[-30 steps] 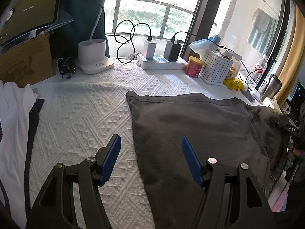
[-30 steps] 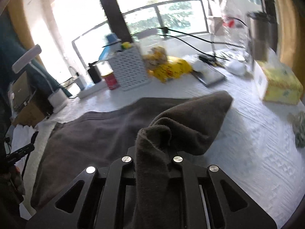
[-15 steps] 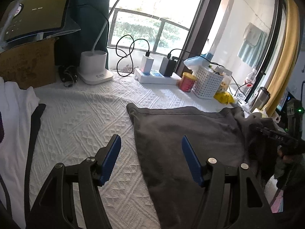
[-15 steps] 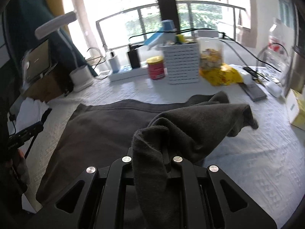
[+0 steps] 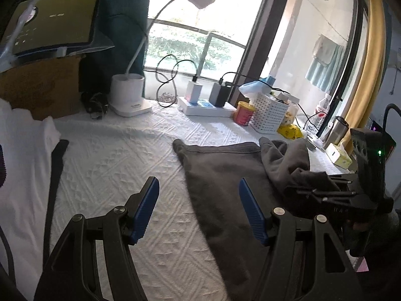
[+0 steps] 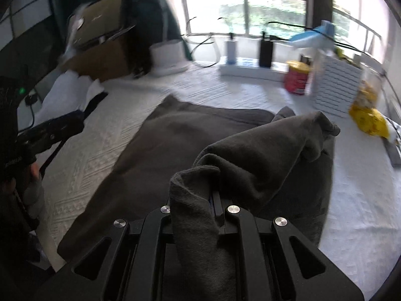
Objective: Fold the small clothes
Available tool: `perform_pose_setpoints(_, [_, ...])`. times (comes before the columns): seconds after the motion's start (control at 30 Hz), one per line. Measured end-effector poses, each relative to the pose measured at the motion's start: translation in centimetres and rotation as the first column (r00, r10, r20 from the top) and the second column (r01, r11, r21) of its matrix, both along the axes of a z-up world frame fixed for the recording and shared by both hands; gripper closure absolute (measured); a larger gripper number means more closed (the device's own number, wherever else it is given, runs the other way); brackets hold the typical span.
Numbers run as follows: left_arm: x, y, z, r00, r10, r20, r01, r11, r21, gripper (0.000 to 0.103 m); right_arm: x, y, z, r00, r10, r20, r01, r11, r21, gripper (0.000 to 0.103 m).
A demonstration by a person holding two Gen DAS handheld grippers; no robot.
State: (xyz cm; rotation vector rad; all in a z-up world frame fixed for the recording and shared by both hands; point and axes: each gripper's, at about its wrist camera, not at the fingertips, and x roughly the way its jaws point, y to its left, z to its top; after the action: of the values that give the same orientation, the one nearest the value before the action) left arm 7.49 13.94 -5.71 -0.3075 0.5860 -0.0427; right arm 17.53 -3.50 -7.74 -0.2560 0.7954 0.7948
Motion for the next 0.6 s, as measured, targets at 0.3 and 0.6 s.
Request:
perform_pose_setpoints(0.3, [-0.8, 2.0, -0.7, 0.998, 0.061, -0.025, -0.061, 0.998, -0.009, 0.037, -2.0, 3.4, -0.7, 0.995, 0.074, -0.070, -0.080, 0.993, -0.087, 0.077])
perform_pose_setpoints(0.6, [-0.8, 2.4, 0.1, 0.995, 0.100, -0.020, -0.100, 0.995, 0.026, 0.037, -7.7, 6.3, 0.7, 0.910, 0.384, -0.159, -0.382, 0.923, 0.044, 0.051])
